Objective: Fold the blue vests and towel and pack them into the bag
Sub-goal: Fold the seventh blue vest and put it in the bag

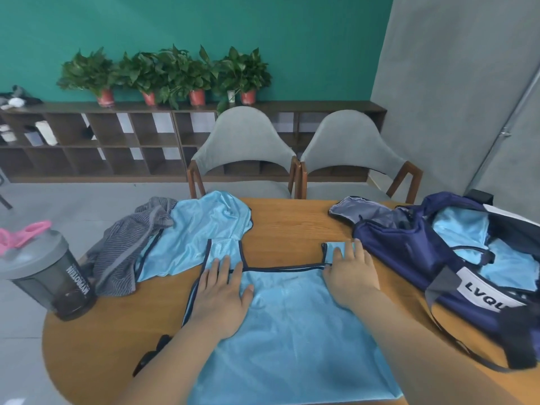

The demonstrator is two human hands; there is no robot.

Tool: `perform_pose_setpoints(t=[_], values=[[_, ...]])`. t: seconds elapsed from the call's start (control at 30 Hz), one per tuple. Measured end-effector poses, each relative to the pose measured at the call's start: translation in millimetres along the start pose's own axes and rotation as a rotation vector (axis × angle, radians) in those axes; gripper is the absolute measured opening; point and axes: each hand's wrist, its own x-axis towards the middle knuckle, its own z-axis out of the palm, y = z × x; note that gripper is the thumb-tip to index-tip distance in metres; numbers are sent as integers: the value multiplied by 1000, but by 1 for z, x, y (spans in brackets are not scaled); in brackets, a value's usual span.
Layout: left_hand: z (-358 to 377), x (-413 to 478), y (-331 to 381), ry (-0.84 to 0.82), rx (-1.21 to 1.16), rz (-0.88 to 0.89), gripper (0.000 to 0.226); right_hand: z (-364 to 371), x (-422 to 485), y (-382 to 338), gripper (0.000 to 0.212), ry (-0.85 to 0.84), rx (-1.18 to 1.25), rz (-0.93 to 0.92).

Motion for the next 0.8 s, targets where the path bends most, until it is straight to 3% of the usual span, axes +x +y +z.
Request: perform_pose_setpoints(t=[0.07,0.23,0.4,0.67,0.8], values=[[0,-3,1,3,-1,7,72,7,6,-5,58,70,71,-76],[-5,-20,4,-36,-40,-5,72,27,6,-3,58,25,180,-93],[-13,-17,-2,112,-56,-33,79,31,-18,-4,58,62,171,-84],[-9,8,-12,-61,57,-12,77,30,-39,-1,59,44,178,-97],[-11,7,-13,-42,35,-7,75,29,-36,1,55,50,291,-97]])
